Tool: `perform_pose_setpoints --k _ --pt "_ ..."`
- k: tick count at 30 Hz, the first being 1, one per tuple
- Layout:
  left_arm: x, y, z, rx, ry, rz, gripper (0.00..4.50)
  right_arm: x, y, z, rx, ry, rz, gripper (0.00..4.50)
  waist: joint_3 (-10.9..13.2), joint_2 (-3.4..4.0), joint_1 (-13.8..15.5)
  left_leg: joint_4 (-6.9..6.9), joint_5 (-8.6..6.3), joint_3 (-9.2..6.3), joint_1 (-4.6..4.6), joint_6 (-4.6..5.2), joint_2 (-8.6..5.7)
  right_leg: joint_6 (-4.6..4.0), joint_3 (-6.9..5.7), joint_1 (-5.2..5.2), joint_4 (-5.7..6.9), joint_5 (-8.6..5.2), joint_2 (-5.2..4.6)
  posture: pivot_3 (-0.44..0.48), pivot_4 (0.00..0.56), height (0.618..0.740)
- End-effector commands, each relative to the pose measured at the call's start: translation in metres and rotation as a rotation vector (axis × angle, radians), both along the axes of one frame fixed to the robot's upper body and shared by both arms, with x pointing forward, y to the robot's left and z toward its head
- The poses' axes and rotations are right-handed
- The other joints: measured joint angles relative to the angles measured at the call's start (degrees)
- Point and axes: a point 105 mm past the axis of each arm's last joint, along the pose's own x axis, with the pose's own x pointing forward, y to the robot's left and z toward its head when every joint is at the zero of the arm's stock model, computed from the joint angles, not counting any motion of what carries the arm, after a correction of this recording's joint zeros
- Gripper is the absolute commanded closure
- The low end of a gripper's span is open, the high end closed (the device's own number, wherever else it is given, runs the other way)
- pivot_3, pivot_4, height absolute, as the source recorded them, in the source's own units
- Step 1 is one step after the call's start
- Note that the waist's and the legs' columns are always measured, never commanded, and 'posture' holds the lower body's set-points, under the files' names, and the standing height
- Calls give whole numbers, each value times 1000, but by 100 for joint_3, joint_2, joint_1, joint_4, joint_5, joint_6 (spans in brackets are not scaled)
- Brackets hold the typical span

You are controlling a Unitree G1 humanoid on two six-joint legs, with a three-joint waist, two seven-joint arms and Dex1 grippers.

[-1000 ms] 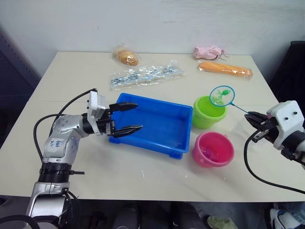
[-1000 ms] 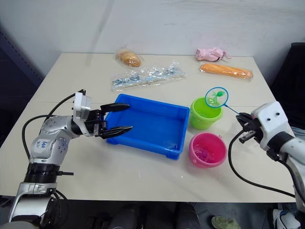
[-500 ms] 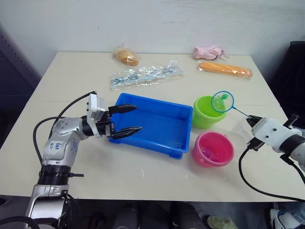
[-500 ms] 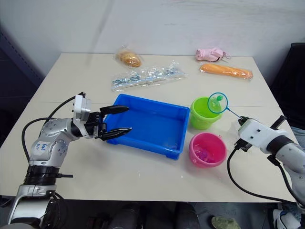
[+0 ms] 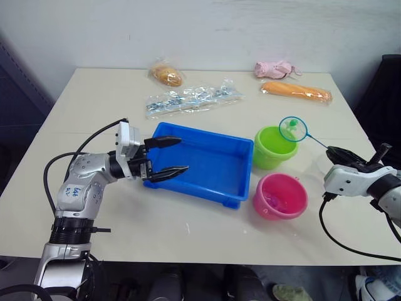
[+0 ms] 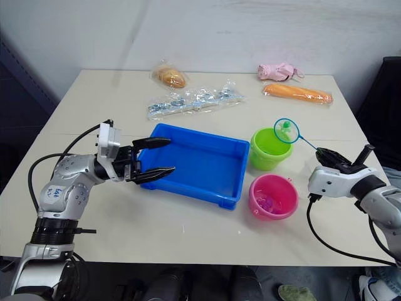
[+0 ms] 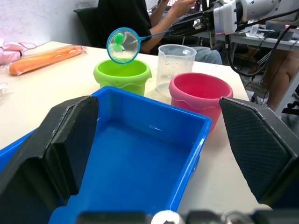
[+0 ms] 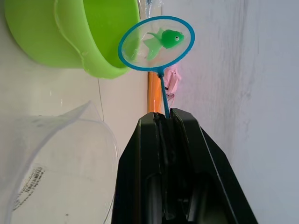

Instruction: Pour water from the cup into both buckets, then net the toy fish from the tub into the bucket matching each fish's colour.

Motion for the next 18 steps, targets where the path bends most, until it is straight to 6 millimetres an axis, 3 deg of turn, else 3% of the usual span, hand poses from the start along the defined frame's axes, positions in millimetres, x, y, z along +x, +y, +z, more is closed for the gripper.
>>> perform_pose_setpoints --k 1,8,13,15,18 --pt "-5 -1 8 -12 -38 -10 41 -1 1 17 -71 -64 37 4500 0 0 1 0 0 0 0 0 0 0 0 0 0 0 0 0 150 740" --pt "-3 -2 9 -12 -42 -13 41 2 -1 13 -186 -38 41 4500 0 1 1 1 0 0 1 -1 2 0 0 1 0 0 1 0 150 740" --pt "-4 -1 6 -8 -37 -20 41 8 1 20 -165 -45 40 4500 0 1 -8 2 1 1 2 -1 1 0 1 1 2 0 0 0 150 740" --pt "-5 0 5 -7 -36 -21 41 6 3 23 -127 -50 52 4500 0 1 -7 2 1 0 1 -1 2 0 0 1 2 0 1 0 150 740" --pt "-6 5 5 -3 -37 -22 41 0 19 43 152 -85 128 4500 0 1 -6 3 1 0 1 -1 2 0 0 2 2 0 0 0 150 740"
